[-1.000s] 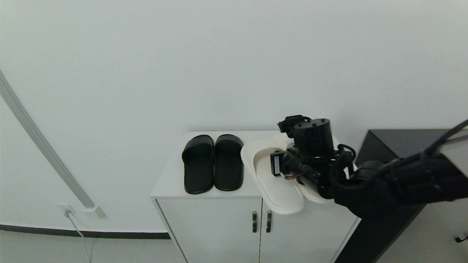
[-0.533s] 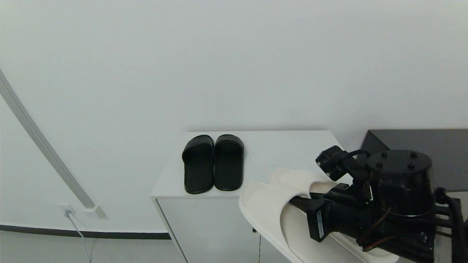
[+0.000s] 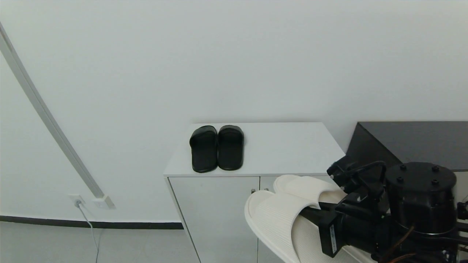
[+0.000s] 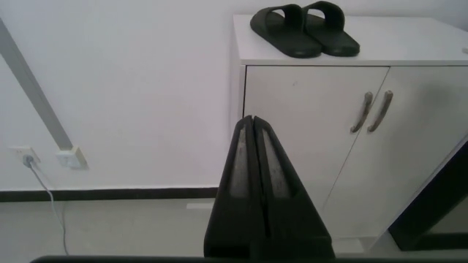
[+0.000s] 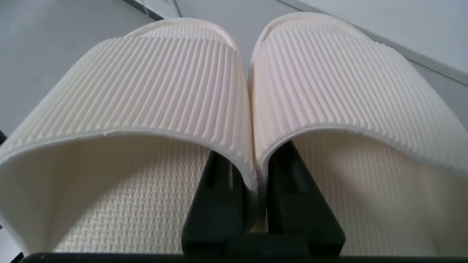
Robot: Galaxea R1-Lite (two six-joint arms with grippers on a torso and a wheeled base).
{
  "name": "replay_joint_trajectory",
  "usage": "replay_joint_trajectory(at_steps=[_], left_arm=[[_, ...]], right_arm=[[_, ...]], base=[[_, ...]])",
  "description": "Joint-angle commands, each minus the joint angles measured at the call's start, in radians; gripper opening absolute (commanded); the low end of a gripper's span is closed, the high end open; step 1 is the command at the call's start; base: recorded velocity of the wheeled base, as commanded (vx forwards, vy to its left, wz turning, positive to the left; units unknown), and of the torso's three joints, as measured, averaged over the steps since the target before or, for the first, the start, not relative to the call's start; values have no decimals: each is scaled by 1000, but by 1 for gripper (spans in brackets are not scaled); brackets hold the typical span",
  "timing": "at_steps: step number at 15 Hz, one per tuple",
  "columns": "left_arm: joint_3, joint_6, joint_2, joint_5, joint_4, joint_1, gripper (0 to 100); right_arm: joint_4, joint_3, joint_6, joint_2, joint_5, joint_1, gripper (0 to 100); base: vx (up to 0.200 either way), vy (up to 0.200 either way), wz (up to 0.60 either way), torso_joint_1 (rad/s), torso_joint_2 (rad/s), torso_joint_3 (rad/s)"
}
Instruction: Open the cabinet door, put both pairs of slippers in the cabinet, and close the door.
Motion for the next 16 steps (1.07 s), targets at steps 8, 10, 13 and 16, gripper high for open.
replay_joint_trajectory(at_steps=[8,10,13,16], left_arm=[[0,2,0,2,0,0,0],[0,2,0,0,0,0,0],[0,4,0,0,0,0,0],[0,4,0,-1,2,0,0]], right_arm=[[-17,22,0,6,0,30,0],[-46,37,0,3,0,30,0],[-75,53,0,5,-3,30,0],[-75,56,-2,3,-3,32,0]], base=[[0,0,0,0,0,0],[0,0,0,-35,62,38],[0,0,0,-146,346,183],[0,0,0,-181,437,243]])
